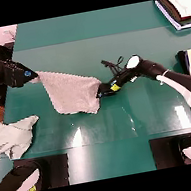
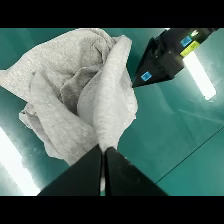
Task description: Fold the shirts.
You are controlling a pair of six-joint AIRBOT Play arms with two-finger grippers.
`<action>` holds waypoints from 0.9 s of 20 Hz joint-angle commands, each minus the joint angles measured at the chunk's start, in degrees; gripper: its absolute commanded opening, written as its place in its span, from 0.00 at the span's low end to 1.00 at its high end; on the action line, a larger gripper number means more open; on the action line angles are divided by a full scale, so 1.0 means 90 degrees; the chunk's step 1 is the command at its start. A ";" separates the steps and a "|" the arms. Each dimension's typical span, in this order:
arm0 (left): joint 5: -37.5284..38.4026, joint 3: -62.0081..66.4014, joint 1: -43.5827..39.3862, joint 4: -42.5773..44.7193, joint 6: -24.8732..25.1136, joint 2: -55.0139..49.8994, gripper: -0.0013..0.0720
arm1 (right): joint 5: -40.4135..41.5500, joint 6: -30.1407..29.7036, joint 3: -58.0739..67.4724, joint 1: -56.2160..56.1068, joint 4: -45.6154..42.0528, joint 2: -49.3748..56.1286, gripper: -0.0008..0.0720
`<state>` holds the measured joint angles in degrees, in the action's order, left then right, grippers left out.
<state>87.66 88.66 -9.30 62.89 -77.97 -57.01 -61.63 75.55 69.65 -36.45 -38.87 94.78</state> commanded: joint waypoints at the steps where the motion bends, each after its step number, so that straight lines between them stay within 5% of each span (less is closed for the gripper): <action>1: 0.0002 0.0010 0.0000 -0.0002 -0.0007 0.0005 0.05 | 0.0653 0.0126 0.0066 -0.0301 0.0027 0.0138 0.67; 4: 0.0002 0.0007 0.0000 -0.0007 -0.0010 0.0005 0.05 | 0.0835 0.0175 0.0066 -0.0313 0.0029 0.0138 0.59; 6: 0.0002 0.0010 0.0000 -0.0007 -0.0010 0.0005 0.05 | 0.0838 0.0134 0.0066 -0.0313 0.0000 0.0097 0.03; 11: -0.0204 0.0500 0.0000 0.0206 -0.0180 0.0007 0.05 | 0.0862 0.0066 0.0223 0.0306 -0.1093 -0.1231 0.02; 14: -0.0634 0.1627 0.0000 0.0155 -0.0362 0.0007 0.05 | 0.0498 0.0568 0.1139 0.1151 -0.2436 -0.2463 0.02; 18: -0.0981 0.2951 0.0000 -0.0590 -0.0362 0.0007 0.05 | 0.0386 0.0573 0.2730 0.2118 -0.2693 -0.3536 0.02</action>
<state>81.78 107.63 -9.32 61.67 -80.68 -56.97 -57.30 79.61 85.67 -23.03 -58.59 69.87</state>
